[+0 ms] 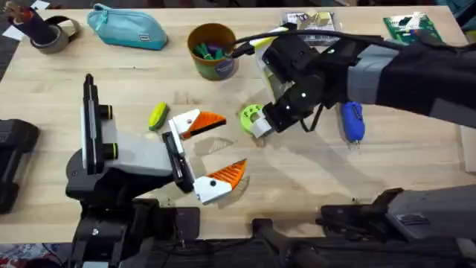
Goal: Pick up the gripper from the table and insert it into the empty holder that is missing its gripper. Then pick up a screw, insert it into the mounting hole, and use the screwdriver to tighten it. Finally, clean up the table by picking up the vegetable and placing it into the bucket.
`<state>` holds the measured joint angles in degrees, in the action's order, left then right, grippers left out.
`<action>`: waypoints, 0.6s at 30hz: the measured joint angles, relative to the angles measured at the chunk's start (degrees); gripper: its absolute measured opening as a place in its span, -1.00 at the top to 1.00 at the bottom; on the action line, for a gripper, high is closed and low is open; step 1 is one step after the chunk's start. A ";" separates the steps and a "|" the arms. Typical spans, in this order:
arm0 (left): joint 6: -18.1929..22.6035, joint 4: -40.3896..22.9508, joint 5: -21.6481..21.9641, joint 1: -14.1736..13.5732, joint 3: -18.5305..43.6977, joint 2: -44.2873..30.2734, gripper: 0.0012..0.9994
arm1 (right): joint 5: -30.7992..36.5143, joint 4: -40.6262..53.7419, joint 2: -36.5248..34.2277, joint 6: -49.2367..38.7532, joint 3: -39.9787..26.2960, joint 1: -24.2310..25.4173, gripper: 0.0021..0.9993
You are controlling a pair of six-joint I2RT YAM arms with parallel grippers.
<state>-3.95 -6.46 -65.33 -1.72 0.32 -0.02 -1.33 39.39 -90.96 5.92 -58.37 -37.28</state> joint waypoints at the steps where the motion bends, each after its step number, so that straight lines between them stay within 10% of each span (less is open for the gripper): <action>1: 0.00 0.00 0.01 0.00 0.00 -0.01 -0.99 | 0.01 -0.14 -0.06 -0.06 0.00 0.00 -0.41; 18: 0.01 0.00 0.01 0.00 0.00 0.00 -0.99 | -0.01 -0.73 -0.06 0.08 0.00 0.00 0.22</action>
<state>-3.93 -6.46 -65.32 -1.72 0.32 -0.02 -1.34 38.65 -91.02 6.00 -58.37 -37.28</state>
